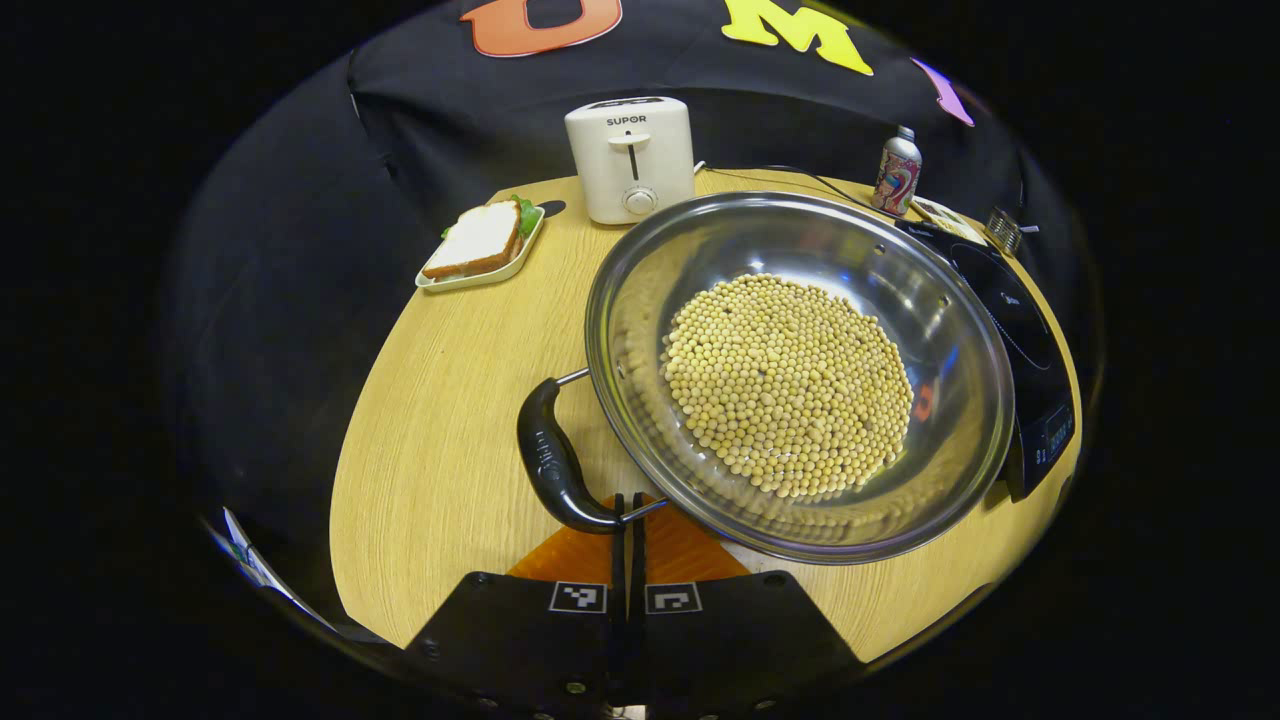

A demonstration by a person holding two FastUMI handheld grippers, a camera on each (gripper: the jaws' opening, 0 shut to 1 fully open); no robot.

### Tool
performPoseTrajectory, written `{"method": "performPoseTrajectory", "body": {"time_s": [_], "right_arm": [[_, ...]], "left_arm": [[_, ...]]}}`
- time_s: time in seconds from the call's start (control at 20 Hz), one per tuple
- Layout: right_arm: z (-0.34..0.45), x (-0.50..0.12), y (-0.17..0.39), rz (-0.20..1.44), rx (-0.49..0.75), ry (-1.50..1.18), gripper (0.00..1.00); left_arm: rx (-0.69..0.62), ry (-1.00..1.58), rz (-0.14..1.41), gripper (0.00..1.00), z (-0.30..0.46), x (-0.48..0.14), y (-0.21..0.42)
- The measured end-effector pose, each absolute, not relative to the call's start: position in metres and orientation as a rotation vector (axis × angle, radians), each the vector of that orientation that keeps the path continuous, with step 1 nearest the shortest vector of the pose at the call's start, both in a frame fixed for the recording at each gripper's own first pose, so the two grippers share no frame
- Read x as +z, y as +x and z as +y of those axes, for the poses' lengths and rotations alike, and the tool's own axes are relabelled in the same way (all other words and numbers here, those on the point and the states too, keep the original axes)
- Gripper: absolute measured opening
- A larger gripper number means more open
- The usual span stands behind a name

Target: First push the handle of the pot to place it horizontally, then grasp the pot with both hands and set it on the induction cooktop.

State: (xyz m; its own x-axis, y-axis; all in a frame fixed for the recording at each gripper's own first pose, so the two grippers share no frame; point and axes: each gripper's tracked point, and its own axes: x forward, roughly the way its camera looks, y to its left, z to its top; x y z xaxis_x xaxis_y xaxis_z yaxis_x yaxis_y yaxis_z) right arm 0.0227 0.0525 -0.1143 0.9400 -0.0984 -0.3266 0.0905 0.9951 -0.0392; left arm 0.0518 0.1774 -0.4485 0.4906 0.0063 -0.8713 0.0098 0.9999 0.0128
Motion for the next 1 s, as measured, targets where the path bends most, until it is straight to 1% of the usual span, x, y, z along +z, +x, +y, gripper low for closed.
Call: {"method": "performPoseTrajectory", "body": {"time_s": [0.2,0.25,0.3,0.35,0.6,0.65,0.85,0.9,1.0], "right_arm": [[0.054,-0.116,0.026,0.342,-0.095,-0.030,0.97],[0.053,-0.115,0.027,0.342,-0.097,-0.031,0.97],[0.053,-0.116,0.028,0.344,-0.099,-0.031,0.97],[0.052,-0.115,0.029,0.343,-0.101,-0.031,0.97],[0.051,-0.117,0.033,0.352,-0.107,-0.037,0.97],[0.051,-0.117,0.033,0.356,-0.108,-0.039,0.97],[0.050,-0.116,0.034,0.363,-0.111,-0.046,0.97],[0.050,-0.116,0.035,0.362,-0.113,-0.048,0.97],[0.049,-0.114,0.035,0.363,-0.118,-0.054,0.97]], "left_arm": [[0.012,0.016,1.055,0.00,0.184,-0.450,0.063],[0.018,0.012,1.054,0.10,0.186,-0.451,0.067],[0.022,0.014,1.055,0.10,0.188,-0.451,0.069],[0.028,0.017,1.053,0.00,0.191,-0.452,0.073],[0.050,0.013,1.051,0.00,0.201,-0.456,0.087],[0.053,0.014,1.051,0.10,0.203,-0.457,0.090],[0.071,0.010,1.050,0.10,0.210,-0.461,0.102],[0.078,0.003,1.048,0.00,0.211,-0.461,0.105],[0.088,-0.001,1.049,0.00,0.216,-0.464,0.111]]}}
